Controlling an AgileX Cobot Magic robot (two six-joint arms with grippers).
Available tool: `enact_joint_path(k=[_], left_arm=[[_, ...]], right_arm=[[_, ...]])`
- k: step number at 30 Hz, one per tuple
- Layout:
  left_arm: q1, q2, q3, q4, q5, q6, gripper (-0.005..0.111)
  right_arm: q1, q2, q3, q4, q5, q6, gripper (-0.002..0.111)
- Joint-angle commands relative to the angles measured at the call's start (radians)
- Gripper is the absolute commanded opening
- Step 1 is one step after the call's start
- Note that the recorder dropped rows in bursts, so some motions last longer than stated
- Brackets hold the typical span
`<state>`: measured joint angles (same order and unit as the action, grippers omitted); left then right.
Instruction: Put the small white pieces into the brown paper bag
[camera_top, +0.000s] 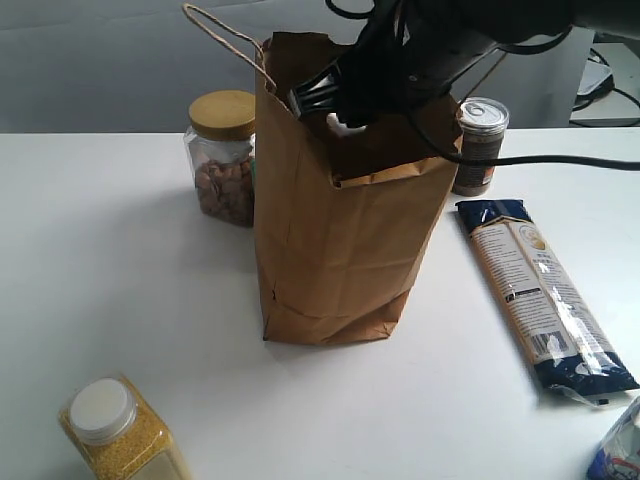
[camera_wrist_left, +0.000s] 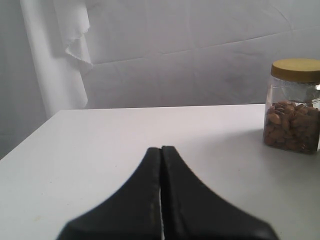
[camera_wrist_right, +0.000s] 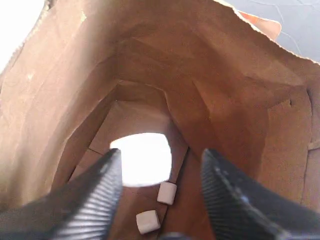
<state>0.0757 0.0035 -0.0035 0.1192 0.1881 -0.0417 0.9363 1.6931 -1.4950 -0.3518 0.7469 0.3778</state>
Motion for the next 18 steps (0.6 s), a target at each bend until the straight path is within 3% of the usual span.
enact_joint_path(k=[1, 6, 8, 15, 18], left_arm=[[-0.008, -0.003, 0.004, 0.004, -0.005, -0.004, 0.0], [-0.008, -0.003, 0.004, 0.004, -0.005, -0.004, 0.0], [-0.008, -0.003, 0.004, 0.004, -0.005, -0.004, 0.0], [-0.008, -0.003, 0.004, 0.004, -0.005, -0.004, 0.0], [-0.008, -0.003, 0.004, 0.004, -0.005, -0.004, 0.0]], right_arm=[[-0.008, -0.003, 0.004, 0.004, -0.009, -0.011, 0.072], [-0.003, -0.055, 0.004, 0.004, 0.001, -0.002, 0.068], [0.008, -0.097, 0.004, -0.009, 0.01, 0.023, 0.057], [0.072, -0.263, 0.058, -0.025, 0.04, 0.096, 0.001], [0.074, -0.349, 0.137, -0.027, 0.021, 0.13, 0.0]])
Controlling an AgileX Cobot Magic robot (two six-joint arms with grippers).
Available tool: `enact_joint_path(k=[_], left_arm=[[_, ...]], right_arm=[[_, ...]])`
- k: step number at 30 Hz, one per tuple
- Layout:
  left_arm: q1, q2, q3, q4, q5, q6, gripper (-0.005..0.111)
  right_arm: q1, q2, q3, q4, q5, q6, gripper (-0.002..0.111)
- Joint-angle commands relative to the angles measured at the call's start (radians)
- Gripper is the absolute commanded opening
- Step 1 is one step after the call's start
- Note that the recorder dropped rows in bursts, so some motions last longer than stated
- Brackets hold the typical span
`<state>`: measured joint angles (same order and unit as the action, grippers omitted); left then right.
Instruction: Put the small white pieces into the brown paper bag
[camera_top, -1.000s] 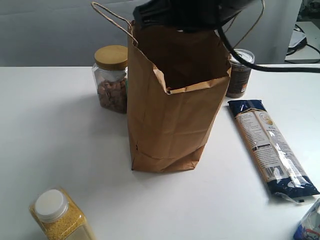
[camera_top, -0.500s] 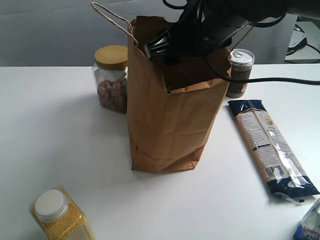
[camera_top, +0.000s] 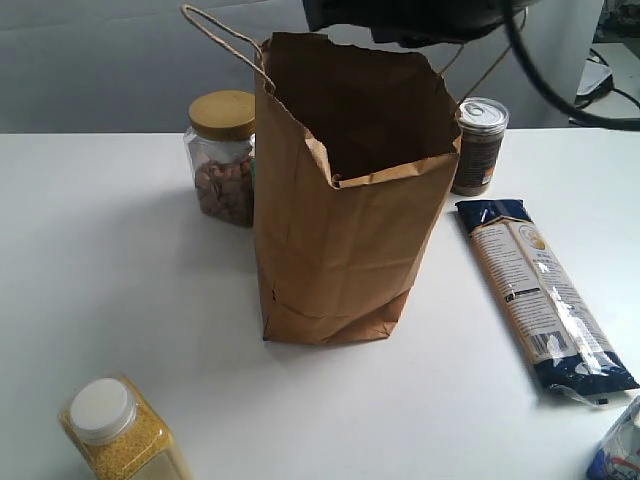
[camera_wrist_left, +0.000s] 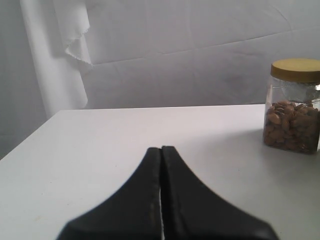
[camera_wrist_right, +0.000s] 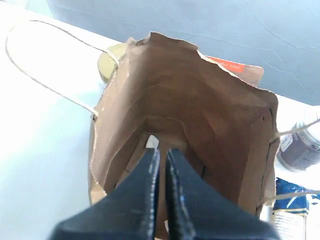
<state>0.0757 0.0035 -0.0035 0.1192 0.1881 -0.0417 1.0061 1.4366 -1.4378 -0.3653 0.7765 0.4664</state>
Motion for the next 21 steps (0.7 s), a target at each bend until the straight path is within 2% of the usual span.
enact_joint_path(k=[1, 5, 10, 21], left_arm=[[-0.008, -0.003, 0.004, 0.004, -0.005, -0.004, 0.0], [-0.008, -0.003, 0.004, 0.004, -0.005, -0.004, 0.0], [-0.008, -0.003, 0.004, 0.004, -0.005, -0.004, 0.0], [-0.008, -0.003, 0.004, 0.004, -0.005, -0.004, 0.0]], right_arm=[[0.004, -0.126, 0.117, -0.014, -0.018, 0.06, 0.0], [-0.021, -0.262, 0.291, -0.009, -0.075, 0.126, 0.0], [-0.12, -0.453, 0.523, 0.047, -0.192, 0.118, 0.0], [-0.447, -0.955, 1.06, 0.256, -0.498, -0.213, 0.0]])
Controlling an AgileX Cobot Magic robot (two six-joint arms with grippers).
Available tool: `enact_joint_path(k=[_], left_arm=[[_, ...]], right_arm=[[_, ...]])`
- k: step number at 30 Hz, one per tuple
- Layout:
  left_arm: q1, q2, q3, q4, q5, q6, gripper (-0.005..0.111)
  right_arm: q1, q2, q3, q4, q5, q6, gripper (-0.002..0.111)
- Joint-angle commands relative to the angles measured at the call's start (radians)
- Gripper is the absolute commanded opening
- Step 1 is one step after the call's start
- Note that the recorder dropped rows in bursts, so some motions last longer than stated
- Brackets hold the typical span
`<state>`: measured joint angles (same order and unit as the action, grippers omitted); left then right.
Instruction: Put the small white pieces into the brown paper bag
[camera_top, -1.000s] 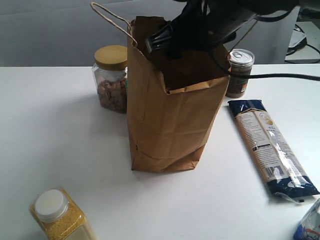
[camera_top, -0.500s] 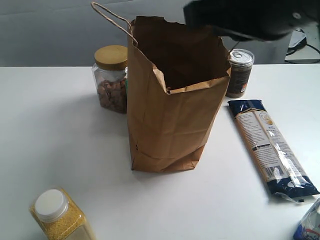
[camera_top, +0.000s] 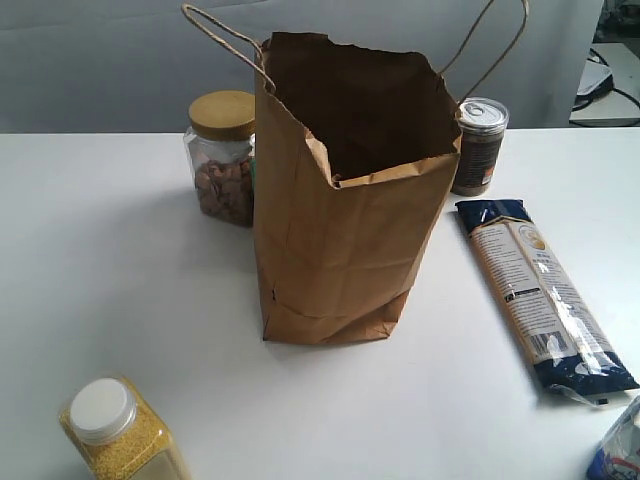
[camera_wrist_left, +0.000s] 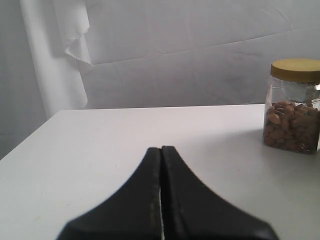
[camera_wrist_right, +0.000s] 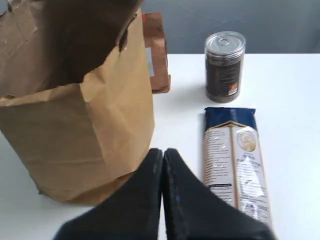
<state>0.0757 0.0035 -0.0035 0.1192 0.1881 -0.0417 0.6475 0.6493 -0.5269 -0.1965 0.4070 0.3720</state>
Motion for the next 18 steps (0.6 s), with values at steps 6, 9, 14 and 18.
enact_joint_path(k=[6, 9, 14, 18], left_arm=[[-0.008, -0.003, 0.004, 0.004, -0.005, -0.004, 0.0], [-0.008, -0.003, 0.004, 0.004, -0.005, -0.004, 0.0], [-0.008, -0.003, 0.004, 0.004, -0.005, -0.004, 0.0], [-0.008, -0.003, 0.004, 0.004, -0.005, -0.004, 0.0]], right_arm=[[-0.246, -0.458, 0.303, 0.227, -0.213, -0.081, 0.0], [-0.314, -0.563, 0.393, 0.278, -0.219, -0.118, 0.0], [-0.364, -0.649, 0.466, 0.323, -0.279, -0.176, 0.0], [-0.367, -0.649, 0.485, 0.352, -0.289, -0.24, 0.0]])
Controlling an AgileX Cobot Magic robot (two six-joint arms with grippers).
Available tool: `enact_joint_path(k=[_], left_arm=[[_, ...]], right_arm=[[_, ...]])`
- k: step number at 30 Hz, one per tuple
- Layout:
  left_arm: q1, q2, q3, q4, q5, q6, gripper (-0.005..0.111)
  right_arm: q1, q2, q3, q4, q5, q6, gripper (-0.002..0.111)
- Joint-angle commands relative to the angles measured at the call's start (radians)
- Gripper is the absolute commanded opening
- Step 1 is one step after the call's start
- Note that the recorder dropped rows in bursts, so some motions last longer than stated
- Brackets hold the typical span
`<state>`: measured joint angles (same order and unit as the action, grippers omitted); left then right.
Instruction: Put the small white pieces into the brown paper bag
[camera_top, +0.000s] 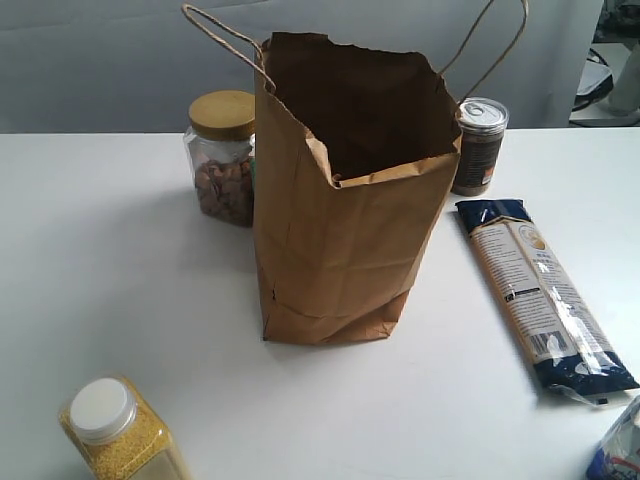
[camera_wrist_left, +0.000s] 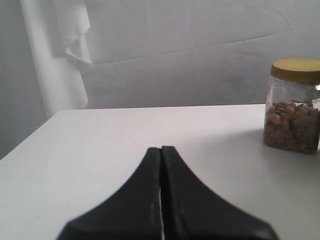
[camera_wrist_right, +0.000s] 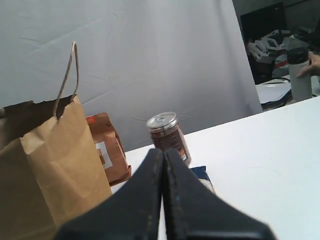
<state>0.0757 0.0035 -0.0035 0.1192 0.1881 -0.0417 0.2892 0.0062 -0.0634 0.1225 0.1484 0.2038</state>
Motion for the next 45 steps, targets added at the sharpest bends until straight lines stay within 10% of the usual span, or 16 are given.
enact_joint_path(k=[1, 45], left_arm=[[-0.008, -0.003, 0.004, 0.004, -0.005, -0.004, 0.0], [-0.008, -0.003, 0.004, 0.004, -0.005, -0.004, 0.0]], right_arm=[[-0.008, -0.006, 0.035, 0.052, -0.033, -0.107, 0.0], [-0.008, -0.006, 0.063, 0.049, 0.057, -0.177, 0.0]])
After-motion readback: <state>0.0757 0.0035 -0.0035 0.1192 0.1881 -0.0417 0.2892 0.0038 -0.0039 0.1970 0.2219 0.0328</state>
